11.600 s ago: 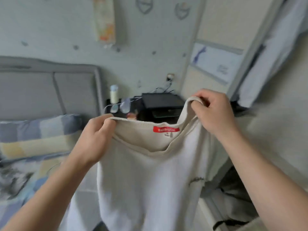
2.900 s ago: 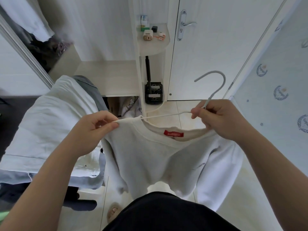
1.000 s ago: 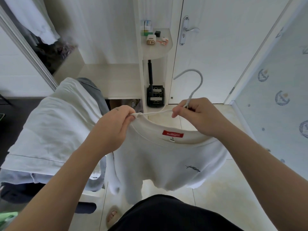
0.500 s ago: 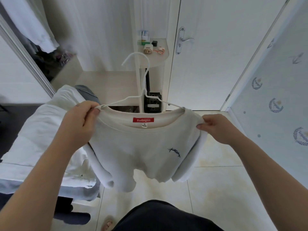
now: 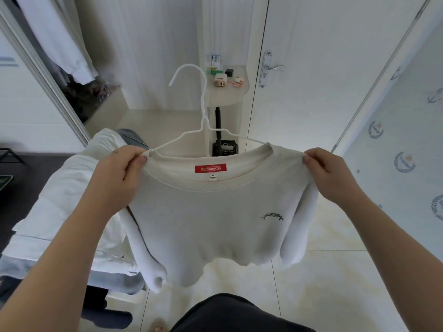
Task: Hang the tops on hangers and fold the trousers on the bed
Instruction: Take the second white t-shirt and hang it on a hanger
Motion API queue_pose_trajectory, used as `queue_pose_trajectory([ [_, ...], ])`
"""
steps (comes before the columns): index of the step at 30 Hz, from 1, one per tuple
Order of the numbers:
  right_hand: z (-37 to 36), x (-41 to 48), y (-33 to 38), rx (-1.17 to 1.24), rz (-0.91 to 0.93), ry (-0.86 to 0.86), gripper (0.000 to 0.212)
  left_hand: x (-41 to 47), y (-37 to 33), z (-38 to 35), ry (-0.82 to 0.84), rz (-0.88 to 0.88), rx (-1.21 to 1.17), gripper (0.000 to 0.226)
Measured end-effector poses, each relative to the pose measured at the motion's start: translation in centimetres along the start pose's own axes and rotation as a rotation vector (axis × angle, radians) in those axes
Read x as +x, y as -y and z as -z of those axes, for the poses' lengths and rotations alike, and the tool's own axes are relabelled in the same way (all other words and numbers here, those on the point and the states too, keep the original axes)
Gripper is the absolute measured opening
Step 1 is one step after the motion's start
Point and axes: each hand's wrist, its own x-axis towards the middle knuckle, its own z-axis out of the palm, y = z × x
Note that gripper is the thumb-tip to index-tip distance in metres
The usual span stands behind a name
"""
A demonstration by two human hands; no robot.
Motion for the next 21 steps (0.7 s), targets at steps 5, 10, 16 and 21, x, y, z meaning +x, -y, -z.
queue_pose_trajectory([
  [5,0.3,-0.1,1.0,0.154,0.004,0.064,0.022,0.3,-1.0,-0.3,0.042,-0.009,-0.066,0.016],
  [10,0.8,-0.1,2.3,0.106,-0.014,0.213,0.021,-0.1,-1.0,-0.7,-0.021,0.053,-0.135,0.016],
  [16,-1.8,-1.7,4.1,0.001,0.212,0.241,0.029,0.0,-1.7,-1.4,0.064,0.048,-0.112,0.015],
  [21,-3.0,-2.5,4.0,0.021,0.243,0.088,0.034,0.8,-2.7,-0.4,0.092,-0.084,-0.048,0.014],
])
